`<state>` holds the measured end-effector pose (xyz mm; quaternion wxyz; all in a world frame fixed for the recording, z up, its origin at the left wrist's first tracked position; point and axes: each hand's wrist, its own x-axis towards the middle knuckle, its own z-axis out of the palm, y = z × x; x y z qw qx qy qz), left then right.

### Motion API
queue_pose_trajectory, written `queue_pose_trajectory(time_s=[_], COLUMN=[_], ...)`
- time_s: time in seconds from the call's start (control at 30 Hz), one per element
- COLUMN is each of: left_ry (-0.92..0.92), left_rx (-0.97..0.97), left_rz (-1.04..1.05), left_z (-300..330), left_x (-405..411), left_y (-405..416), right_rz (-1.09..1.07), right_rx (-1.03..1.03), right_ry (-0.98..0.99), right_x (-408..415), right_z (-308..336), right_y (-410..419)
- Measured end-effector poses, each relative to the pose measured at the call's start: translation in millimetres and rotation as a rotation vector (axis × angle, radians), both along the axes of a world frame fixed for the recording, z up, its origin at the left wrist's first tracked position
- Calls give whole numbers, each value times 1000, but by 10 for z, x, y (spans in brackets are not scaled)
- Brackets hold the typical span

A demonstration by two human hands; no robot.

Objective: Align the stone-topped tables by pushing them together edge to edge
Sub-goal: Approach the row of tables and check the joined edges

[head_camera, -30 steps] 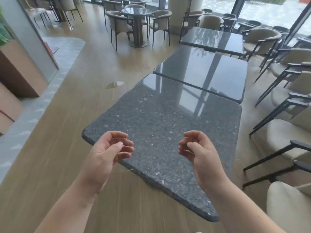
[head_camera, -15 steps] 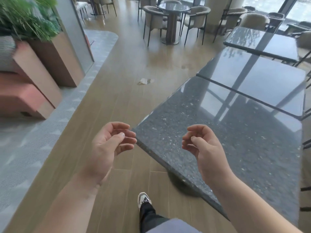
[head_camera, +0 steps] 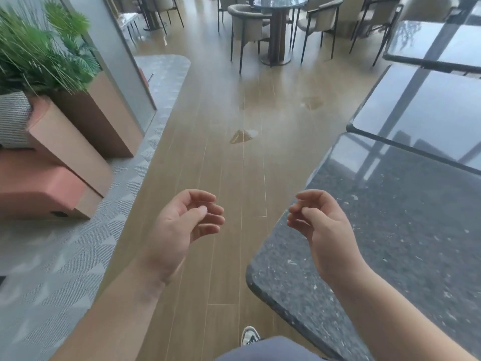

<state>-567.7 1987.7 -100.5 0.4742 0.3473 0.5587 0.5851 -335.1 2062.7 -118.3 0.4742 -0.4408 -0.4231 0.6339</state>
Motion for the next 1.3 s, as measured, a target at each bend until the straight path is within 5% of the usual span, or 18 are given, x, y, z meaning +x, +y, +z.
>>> queue_pose_trajectory(time_s=[0.73,1.0,1.3], left_ry=[-163,-146,-6], left_rx=[-71,-144,-297], left_rz=[-675,-1027,-1149], left_z=[-373,-516,-696], left_x=[-1834,-1358,-265], left_y=[3788,4641,6031], right_rz=[-633,-926,-1123], right_rx=[-107,-172,-254], right_ry=[-59,-71,101], right_x=[-2033,-2002,-1206], right_z=[-144,-203,-844], right_y=[2033,2321,3409])
